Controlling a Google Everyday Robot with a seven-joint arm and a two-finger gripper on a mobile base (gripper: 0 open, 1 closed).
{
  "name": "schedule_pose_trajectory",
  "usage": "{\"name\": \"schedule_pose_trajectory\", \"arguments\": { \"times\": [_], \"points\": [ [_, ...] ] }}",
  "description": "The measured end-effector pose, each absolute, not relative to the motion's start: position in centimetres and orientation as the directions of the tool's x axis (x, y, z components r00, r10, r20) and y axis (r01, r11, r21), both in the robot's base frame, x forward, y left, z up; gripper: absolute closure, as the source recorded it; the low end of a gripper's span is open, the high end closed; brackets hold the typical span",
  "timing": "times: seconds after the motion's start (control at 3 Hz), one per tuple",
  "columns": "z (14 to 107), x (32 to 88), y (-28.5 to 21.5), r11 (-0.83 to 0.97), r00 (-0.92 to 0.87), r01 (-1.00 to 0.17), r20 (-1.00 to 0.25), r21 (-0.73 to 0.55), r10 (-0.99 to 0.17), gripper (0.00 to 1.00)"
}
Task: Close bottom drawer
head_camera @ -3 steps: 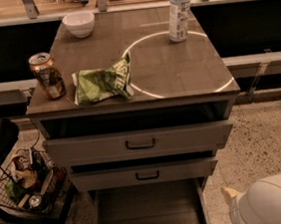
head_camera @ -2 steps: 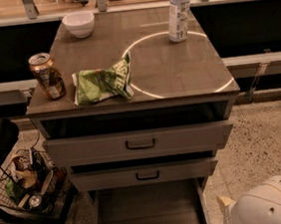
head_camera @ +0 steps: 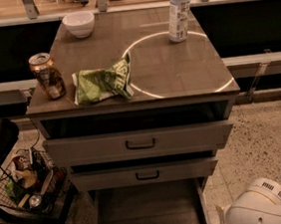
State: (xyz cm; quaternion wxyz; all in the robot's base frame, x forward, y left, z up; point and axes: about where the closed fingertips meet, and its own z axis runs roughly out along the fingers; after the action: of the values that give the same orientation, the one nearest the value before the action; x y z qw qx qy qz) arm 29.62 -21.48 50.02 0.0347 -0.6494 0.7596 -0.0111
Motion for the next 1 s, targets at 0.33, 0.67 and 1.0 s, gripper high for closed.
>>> {"name": "schedule_pose_trajectory", "arguments": {
  "times": [0.33,0.67,1.0],
  "points": [
    [50.1,29.6,-21.5,0.156,-0.154,-0.986,-0.038,-0.064,-0.987,0.4],
    [50.2,29.6,-21.5,0.156,-0.154,-0.986,-0.037,-0.066,-0.987,0.64],
    [48.6,29.5,-21.8,0.17,-0.169,-0.984,-0.03,-0.046,-0.985,0.87]
  ]
}}
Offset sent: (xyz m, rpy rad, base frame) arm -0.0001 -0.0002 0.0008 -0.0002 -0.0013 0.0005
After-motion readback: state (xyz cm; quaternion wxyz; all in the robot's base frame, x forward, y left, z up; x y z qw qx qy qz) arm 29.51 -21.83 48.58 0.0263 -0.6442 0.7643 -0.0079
